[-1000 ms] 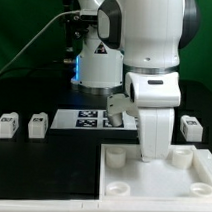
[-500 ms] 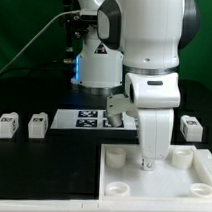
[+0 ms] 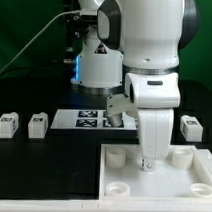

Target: Assemble one leg

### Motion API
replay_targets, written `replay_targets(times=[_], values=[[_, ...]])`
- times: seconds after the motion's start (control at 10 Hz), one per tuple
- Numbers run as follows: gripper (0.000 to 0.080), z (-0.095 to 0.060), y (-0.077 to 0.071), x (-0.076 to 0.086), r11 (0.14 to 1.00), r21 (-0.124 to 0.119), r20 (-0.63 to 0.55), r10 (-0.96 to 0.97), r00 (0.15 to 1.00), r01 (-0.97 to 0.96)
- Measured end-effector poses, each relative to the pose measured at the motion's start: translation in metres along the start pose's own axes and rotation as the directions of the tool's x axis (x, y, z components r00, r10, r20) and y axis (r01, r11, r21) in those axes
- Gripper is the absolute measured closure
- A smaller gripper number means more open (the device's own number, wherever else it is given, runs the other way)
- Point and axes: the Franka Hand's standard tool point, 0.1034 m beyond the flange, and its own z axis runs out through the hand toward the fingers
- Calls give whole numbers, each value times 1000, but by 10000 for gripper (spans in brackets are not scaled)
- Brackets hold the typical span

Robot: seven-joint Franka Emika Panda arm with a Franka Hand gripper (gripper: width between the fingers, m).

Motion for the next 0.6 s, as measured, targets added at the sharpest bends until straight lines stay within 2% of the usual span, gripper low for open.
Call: replay_targets(times=[0.3, 0.5, 0.6], values=[[150, -1, 0, 0, 1000, -1, 0, 0, 1000, 0], [150, -19, 3, 2, 994, -28, 1, 101, 995, -101], [150, -30, -4, 9, 990, -37, 1, 135, 991, -135]])
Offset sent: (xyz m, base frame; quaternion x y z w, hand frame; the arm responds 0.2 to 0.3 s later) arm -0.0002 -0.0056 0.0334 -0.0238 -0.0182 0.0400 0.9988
